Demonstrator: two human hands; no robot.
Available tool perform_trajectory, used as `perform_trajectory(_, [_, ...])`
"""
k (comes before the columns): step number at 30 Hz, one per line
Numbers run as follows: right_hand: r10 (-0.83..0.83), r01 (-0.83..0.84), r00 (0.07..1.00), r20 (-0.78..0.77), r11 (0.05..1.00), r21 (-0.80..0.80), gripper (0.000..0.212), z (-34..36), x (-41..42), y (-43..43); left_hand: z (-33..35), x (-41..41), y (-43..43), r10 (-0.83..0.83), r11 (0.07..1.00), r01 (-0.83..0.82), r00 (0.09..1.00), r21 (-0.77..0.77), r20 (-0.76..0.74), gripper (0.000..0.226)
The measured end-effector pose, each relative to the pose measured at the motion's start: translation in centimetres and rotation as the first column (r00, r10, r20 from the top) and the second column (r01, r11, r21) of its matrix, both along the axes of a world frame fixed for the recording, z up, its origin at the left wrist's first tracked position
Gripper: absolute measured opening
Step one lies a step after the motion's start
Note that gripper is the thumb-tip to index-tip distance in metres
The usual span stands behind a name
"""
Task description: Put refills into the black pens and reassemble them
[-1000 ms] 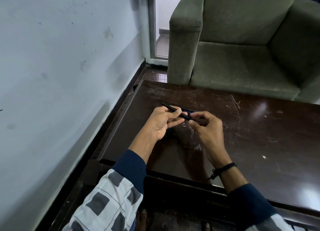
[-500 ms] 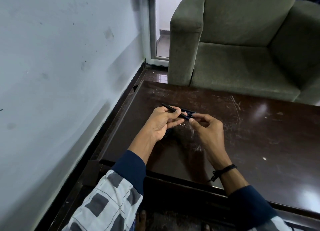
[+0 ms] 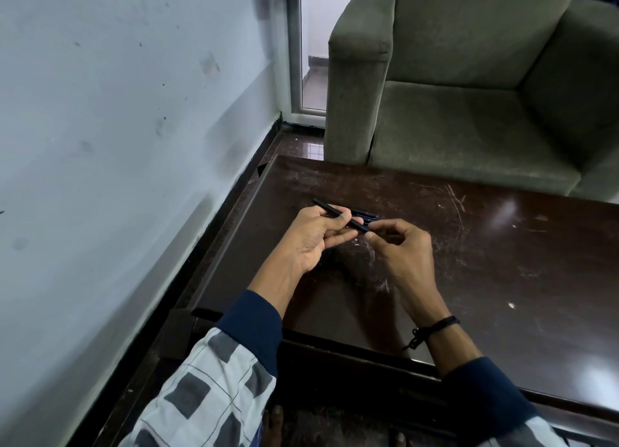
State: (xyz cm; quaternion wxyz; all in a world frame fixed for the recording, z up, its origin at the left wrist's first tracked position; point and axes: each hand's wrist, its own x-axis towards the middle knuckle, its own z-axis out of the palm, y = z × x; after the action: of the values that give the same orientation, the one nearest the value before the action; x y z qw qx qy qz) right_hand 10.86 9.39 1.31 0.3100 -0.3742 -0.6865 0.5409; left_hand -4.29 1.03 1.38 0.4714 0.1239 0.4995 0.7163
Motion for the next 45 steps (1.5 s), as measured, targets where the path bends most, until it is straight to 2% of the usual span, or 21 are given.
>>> perform_trajectory(3, [0.009, -0.009, 1.0, -0.011, 1.0, -0.009, 0.017, 0.1, 0.0, -0.1, 0.0, -0.1, 0.0, 0.003, 1.0, -0.003, 1.0, -0.003, -0.008, 0.013])
perform_trajectory(6, [-0.006, 0.006, 0.999, 0.035, 1.0, -0.002, 0.004, 0.0, -0.1, -0.1, 0.1, 0.0, 0.0, 0.001, 1.0, -0.001, 1.0, -0.005, 0.002, 0.012])
perform_trajectory(12, [0.0, 0.001, 1.0, 0.022, 1.0, -0.017, 0.017, 0.3, -0.1, 0.1, 0.2, 0.0, 0.0, -0.002, 1.0, 0.002, 1.0, -0.007, 0.011, 0.01])
perform_trajectory(21, [0.015, -0.012, 0.996, 0.093, 0.999, -0.038, 0.016, 0.2, 0.1, 0.6, 0.1, -0.4, -0.2, 0.032, 0.999, -0.032, 0.999, 0.018, 0.028, 0.007])
perform_trajectory(28, [-0.035, 0.044, 0.994, 0.106, 0.995, -0.092, 0.015, 0.3, 0.5, 1.6, 0.5, -1.6, -0.7, 0.157, 0.987, -0.158, 0.987, 0.034, 0.032, 0.008])
perform_trajectory(33, [0.036, 0.004, 0.974, 0.226, 0.984, -0.177, 0.017, 0.3, 1.3, 3.0, 0.5, -2.7, -1.0, 0.291, 0.954, -0.295, 0.953, 0.043, 0.088, 0.009])
perform_trajectory(36, [0.154, -0.135, 0.885, 0.439, 0.988, -0.075, 0.018, 0.0, 1.1, 3.1, 0.2, -2.8, -0.9, 0.325, 0.942, -0.332, 0.938, 0.051, 0.118, 0.007])
perform_trajectory(40, [0.232, -0.399, 0.679, 0.697, 0.913, 0.084, 0.029, -1.1, -0.2, 1.5, 0.2, -2.5, -0.8, 0.313, 0.945, -0.323, 0.94, 0.051, 0.138, 0.007])
perform_trajectory(42, [0.231, -0.448, 0.619, 0.75, 0.889, 0.095, 0.032, -1.5, -0.4, 0.7, 0.3, -2.4, -0.9, 0.305, 0.947, -0.316, 0.941, 0.053, 0.146, 0.007])
perform_trajectory(45, [0.234, -0.444, 0.587, 0.775, 0.894, 0.066, 0.03, -1.3, -0.4, 0.8, 0.4, -2.0, -0.8, 0.287, 0.953, -0.299, 0.943, 0.053, 0.166, 0.006])
